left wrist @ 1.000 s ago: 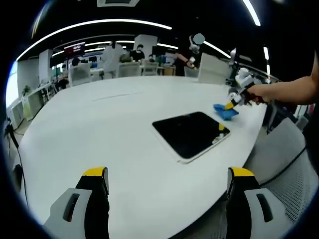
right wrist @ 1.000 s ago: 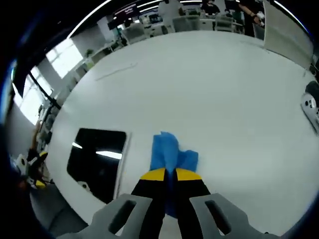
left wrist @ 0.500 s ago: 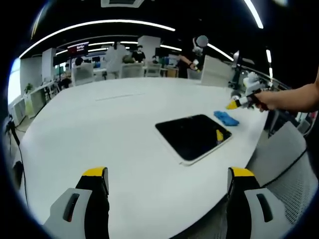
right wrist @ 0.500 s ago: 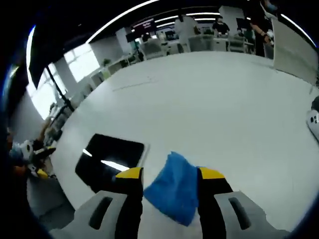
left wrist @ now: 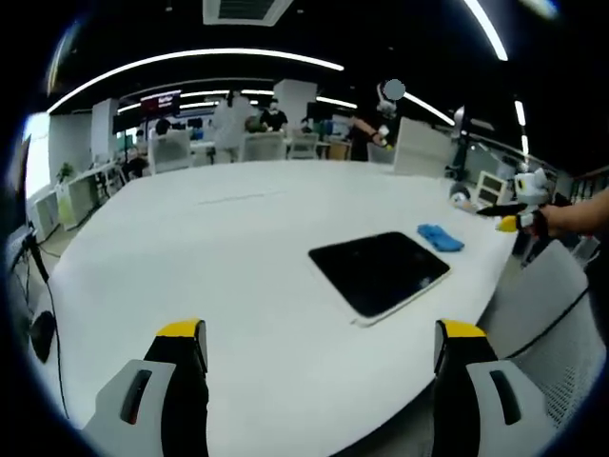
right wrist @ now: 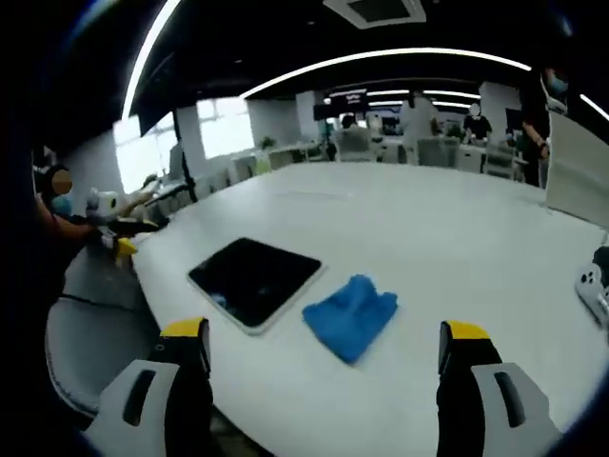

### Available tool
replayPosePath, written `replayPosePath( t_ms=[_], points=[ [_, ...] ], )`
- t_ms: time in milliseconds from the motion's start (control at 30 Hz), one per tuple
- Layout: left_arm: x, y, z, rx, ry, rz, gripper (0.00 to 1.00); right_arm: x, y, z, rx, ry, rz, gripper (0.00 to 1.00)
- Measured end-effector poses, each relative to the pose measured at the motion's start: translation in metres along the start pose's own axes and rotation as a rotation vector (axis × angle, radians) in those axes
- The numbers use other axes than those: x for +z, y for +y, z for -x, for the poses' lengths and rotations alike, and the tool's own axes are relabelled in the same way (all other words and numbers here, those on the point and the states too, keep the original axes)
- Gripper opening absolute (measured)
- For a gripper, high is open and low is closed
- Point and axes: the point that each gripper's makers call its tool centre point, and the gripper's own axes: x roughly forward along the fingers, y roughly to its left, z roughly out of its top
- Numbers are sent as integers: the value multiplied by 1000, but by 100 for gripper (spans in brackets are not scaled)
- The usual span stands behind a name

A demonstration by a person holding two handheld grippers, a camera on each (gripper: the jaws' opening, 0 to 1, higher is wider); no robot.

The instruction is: Wipe the mirror surface with the cleaning cloth until all visible marks leave the cleaned area.

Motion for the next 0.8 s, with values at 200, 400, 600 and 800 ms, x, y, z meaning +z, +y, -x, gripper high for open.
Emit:
replayPosePath(
  t_ms=[200, 400, 600, 800],
  points=[
    [1, 0, 0, -1, -12, 26, 99, -16, -12, 2, -51, -10, 25, 100],
    [3, 1, 1, 7, -32, 47, 99, -19, -7, -3, -43, -3, 23, 100],
    [2, 3, 1, 14, -27, 45, 99, -20, -5, -3, -49, -2, 5, 100],
    [2, 3, 1, 15, -27, 51, 99, -22, -5, -1, -54, 5, -3, 100]
  ],
)
